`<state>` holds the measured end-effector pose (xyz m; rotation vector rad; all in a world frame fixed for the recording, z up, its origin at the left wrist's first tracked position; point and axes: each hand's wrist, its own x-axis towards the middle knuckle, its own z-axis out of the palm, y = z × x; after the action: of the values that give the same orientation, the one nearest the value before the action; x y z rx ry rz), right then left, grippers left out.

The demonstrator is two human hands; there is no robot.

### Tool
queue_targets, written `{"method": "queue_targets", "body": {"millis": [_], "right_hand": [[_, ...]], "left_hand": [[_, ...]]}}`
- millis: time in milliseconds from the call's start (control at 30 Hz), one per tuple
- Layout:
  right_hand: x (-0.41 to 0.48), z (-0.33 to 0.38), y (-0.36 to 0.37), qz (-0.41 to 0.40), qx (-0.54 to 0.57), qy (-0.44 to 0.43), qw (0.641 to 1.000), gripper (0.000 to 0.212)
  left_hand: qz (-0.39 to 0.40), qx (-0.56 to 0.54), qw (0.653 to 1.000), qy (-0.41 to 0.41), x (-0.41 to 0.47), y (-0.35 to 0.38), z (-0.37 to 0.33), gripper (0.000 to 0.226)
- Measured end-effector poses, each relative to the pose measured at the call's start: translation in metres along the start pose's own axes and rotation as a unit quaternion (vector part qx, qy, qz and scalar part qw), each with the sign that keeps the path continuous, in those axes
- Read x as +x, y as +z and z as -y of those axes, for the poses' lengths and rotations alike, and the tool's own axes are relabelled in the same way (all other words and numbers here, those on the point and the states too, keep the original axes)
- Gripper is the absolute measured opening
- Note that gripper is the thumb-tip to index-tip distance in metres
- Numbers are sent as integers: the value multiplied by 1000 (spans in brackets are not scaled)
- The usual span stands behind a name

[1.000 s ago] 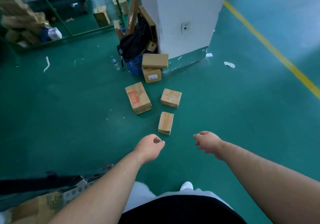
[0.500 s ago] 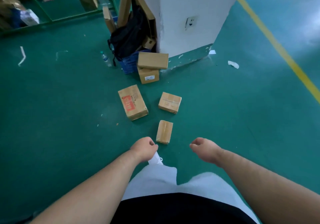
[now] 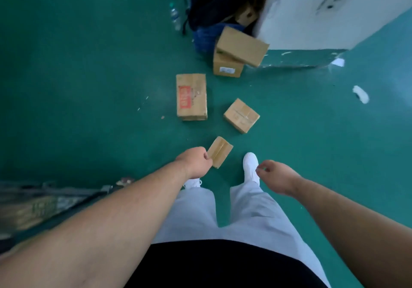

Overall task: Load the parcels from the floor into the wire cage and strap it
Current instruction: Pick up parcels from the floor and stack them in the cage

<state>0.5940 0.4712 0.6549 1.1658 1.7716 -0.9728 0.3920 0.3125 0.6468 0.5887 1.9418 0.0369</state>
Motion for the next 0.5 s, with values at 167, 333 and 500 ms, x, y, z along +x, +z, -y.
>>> {"method": "queue_targets", "body": {"millis": [167,333,500], "right_hand": [[67,9,-35,58,-96,-63,992,26],[156,11,-44,92,-210,-109,967,22],[254,12,-21,76,-273,-133,950,33]], "left_hand": [[-45,-86,991,-97,27,28,5,17],[-44,-210,962,-168,88,104,11,15],[-34,-303,933,-192,153,171,24,13]]}}
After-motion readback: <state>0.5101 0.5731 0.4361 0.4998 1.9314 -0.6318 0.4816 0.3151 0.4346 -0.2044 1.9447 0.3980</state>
